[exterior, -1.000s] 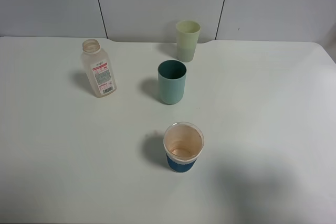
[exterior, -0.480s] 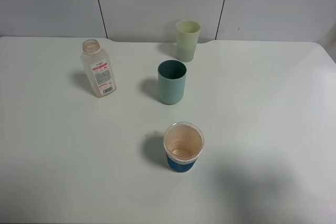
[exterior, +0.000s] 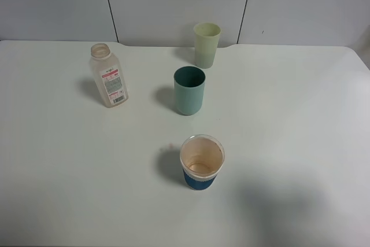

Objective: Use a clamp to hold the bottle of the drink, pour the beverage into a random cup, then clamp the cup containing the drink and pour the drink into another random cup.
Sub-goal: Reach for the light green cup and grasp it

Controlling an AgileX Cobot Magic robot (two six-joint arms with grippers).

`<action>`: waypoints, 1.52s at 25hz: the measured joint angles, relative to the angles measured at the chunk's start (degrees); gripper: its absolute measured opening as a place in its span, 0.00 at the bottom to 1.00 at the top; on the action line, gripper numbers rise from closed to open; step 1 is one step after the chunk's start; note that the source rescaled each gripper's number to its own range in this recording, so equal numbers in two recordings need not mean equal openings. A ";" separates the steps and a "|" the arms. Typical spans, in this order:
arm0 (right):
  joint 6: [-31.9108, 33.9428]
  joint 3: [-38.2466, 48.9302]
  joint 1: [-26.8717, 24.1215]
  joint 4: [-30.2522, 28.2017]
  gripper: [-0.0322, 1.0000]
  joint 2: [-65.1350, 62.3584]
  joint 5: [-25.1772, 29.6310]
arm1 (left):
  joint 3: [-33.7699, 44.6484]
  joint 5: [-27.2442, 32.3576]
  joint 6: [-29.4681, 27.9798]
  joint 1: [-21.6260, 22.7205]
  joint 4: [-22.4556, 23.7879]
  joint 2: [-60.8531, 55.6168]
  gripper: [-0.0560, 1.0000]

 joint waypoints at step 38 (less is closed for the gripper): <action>0.00 0.00 0.00 0.00 1.00 0.00 0.00 | 0.00 0.00 0.00 3.03 0.04 0.00 1.00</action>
